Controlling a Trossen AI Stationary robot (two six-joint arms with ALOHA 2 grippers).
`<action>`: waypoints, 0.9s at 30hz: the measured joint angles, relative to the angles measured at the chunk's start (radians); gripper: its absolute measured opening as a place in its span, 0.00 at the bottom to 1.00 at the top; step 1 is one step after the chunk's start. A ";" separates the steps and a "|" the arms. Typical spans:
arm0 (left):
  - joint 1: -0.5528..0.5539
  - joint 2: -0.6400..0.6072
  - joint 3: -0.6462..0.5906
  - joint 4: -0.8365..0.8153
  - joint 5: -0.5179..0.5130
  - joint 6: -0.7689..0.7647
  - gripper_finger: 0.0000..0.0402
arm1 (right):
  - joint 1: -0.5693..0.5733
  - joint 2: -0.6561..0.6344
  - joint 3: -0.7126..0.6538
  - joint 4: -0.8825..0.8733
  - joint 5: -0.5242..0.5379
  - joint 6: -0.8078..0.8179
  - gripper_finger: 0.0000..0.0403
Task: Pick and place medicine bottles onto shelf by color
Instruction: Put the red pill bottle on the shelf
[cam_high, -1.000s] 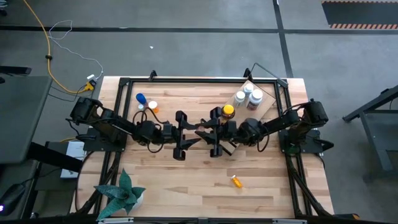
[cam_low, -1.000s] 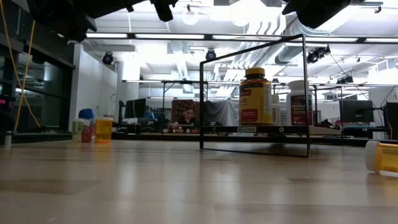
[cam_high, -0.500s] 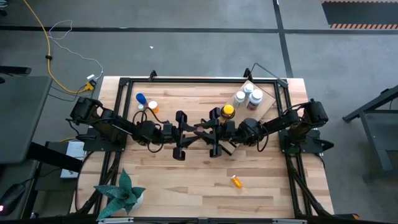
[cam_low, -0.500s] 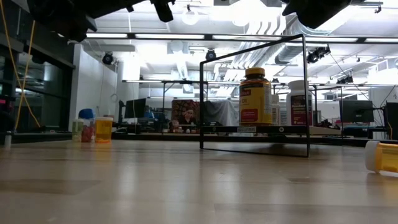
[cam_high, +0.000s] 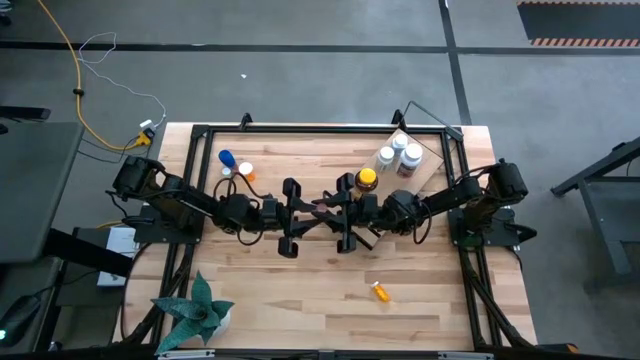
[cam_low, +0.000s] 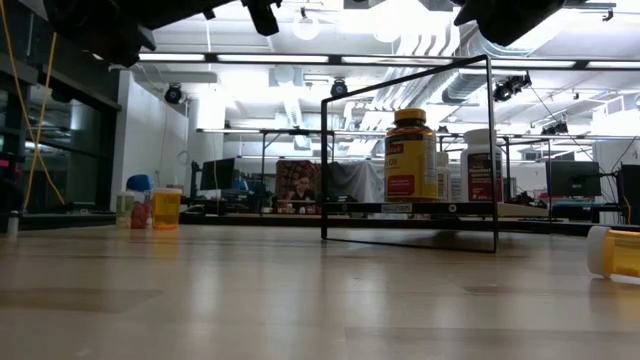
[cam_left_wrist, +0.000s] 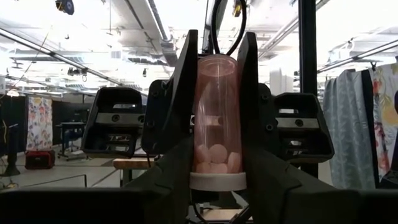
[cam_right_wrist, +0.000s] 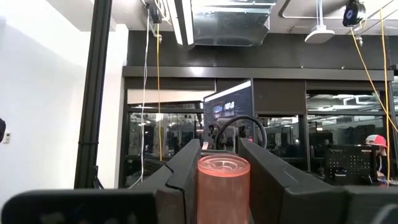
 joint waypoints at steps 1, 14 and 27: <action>0.000 0.000 0.000 -0.001 0.000 0.003 0.27 | 0.000 0.000 0.000 -0.002 0.000 0.000 0.24; 0.009 0.000 -0.001 -0.067 -0.060 0.001 0.26 | 0.000 -0.108 0.000 -0.236 0.054 -0.009 0.50; 0.059 -0.192 0.071 -0.791 -0.104 -0.104 0.27 | 0.021 -0.451 0.001 -1.007 0.177 0.061 0.53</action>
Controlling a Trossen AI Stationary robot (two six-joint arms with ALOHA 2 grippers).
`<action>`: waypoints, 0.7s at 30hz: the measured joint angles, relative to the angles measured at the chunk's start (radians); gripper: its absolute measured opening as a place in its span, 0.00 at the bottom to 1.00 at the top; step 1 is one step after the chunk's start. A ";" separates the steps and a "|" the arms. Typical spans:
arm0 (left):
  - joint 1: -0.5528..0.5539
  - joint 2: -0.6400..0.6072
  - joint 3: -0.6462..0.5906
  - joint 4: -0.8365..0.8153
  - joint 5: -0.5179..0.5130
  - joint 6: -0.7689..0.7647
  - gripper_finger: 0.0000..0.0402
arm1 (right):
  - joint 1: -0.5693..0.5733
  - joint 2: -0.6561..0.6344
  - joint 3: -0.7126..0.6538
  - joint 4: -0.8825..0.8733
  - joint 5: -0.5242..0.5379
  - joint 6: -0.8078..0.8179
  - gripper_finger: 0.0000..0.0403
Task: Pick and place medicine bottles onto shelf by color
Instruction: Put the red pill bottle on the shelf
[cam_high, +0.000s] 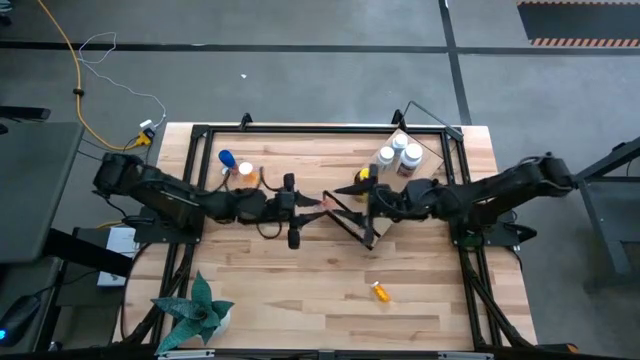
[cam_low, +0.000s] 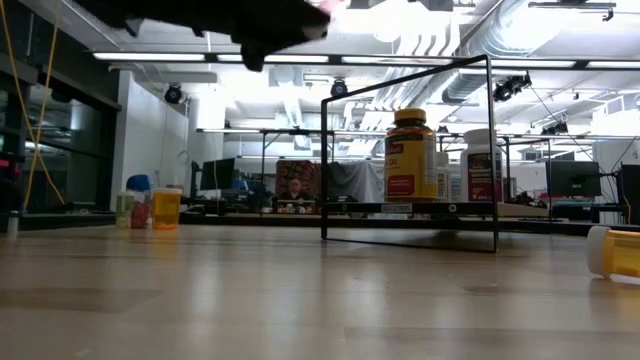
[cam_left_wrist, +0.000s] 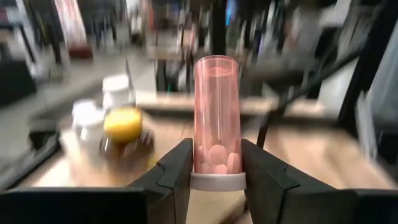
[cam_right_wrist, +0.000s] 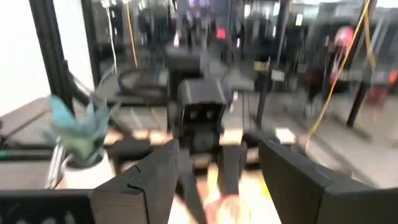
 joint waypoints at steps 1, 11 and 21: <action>0.002 -0.019 0.025 -0.117 0.000 -0.013 0.27 | 0.000 -0.025 0.008 -0.080 0.001 0.032 0.53; 0.006 0.003 0.413 -1.019 0.106 -0.012 0.27 | -0.003 0.039 0.276 -0.755 -0.011 0.264 0.53; -0.084 0.041 0.541 -1.221 0.209 0.059 0.27 | 0.000 0.254 0.368 -0.747 -0.169 0.316 0.53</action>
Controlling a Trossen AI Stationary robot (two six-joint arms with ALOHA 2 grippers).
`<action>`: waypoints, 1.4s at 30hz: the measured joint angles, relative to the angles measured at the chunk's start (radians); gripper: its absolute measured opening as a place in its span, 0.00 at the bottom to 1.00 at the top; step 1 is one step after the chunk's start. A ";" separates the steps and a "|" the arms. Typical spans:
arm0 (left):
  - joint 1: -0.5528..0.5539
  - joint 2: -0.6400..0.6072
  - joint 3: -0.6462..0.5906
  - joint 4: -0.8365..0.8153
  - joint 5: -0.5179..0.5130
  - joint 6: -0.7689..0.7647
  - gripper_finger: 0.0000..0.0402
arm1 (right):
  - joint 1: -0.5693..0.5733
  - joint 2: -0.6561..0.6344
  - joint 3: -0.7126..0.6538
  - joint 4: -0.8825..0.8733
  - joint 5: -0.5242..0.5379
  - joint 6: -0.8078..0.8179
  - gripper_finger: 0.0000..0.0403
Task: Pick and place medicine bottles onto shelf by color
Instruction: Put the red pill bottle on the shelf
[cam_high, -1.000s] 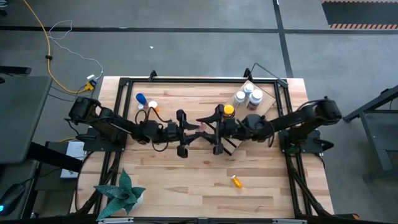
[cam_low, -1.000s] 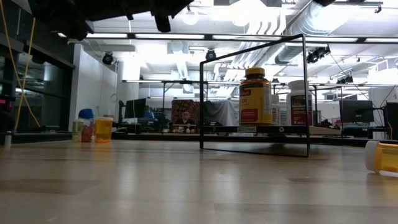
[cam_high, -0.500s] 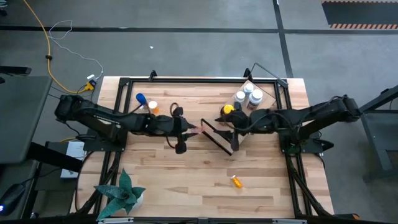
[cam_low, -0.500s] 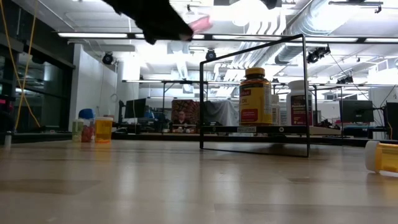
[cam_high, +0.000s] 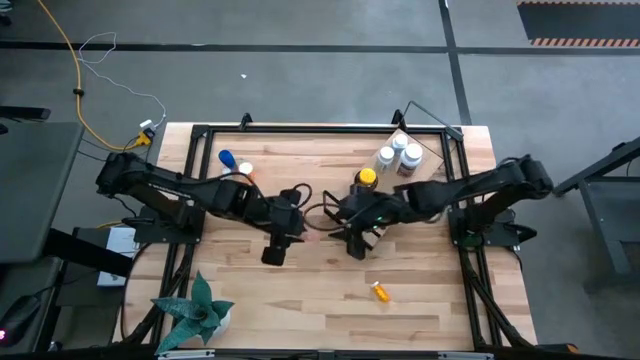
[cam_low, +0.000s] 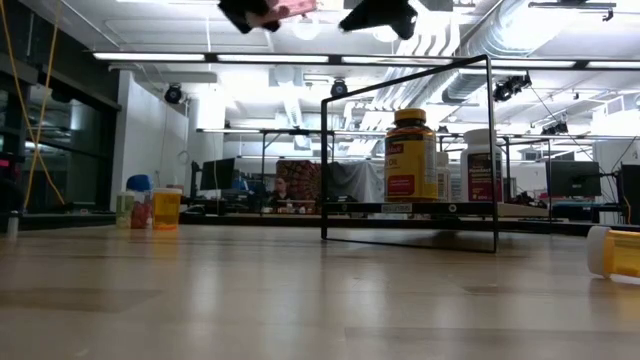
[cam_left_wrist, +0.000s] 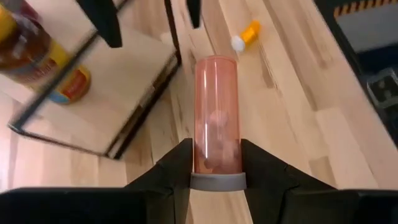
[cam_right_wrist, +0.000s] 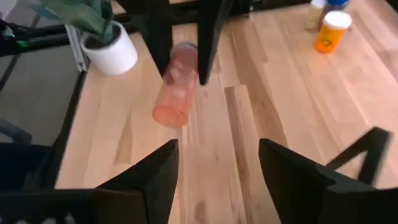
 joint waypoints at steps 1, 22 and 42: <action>-0.011 0.000 0.000 -0.012 -0.003 -0.001 0.27 | 0.000 0.017 0.002 0.002 0.000 0.000 0.53; -0.095 0.108 -0.008 -0.341 -0.230 0.053 0.27 | 0.000 0.175 0.005 0.171 -0.057 -0.008 0.53; -0.237 0.152 -0.008 -0.352 -0.642 0.181 0.27 | 0.001 0.243 0.004 0.325 -0.023 -0.097 0.53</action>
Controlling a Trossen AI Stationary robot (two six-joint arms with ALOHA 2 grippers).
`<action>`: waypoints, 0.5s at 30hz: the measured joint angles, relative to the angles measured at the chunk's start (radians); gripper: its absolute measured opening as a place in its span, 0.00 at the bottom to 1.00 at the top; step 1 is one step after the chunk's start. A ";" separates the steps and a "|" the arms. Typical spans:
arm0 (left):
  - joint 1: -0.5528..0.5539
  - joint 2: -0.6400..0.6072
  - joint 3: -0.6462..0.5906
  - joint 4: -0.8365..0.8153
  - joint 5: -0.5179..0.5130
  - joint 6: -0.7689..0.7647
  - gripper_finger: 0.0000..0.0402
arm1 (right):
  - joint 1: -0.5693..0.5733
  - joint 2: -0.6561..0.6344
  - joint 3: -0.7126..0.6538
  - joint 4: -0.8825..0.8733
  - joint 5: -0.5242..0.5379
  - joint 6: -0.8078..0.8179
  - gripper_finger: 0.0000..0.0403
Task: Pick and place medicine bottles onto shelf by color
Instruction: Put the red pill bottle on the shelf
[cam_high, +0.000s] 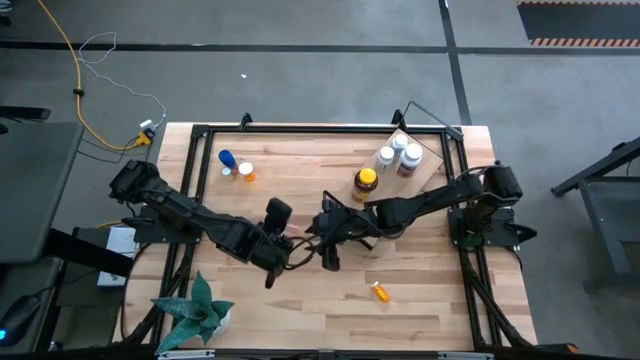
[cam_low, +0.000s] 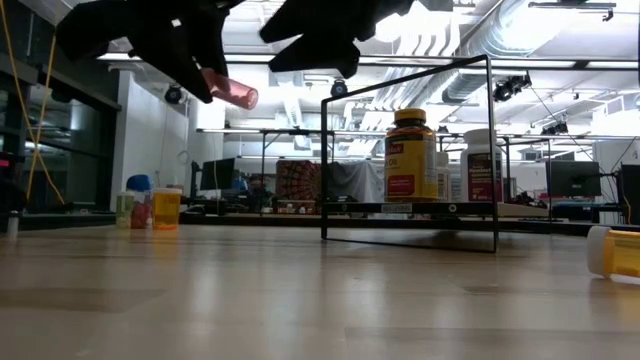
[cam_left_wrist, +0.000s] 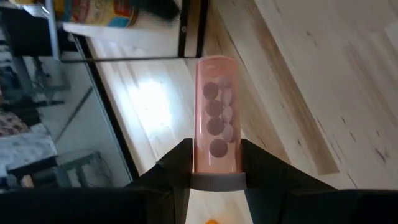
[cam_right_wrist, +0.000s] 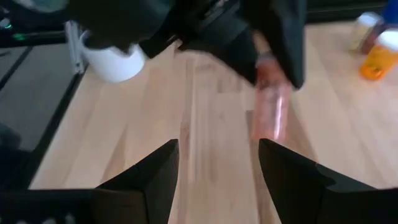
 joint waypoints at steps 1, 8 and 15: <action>-0.007 0.000 0.000 0.009 -0.012 0.003 0.27 | 0.000 0.001 0.000 0.002 0.017 0.000 0.53; -0.069 0.000 0.000 0.049 -0.142 0.106 0.27 | -0.013 0.001 0.000 0.014 0.032 0.036 0.53; -0.138 0.000 0.000 0.108 -0.295 0.247 0.27 | -0.024 0.001 0.000 0.041 -0.015 0.072 0.53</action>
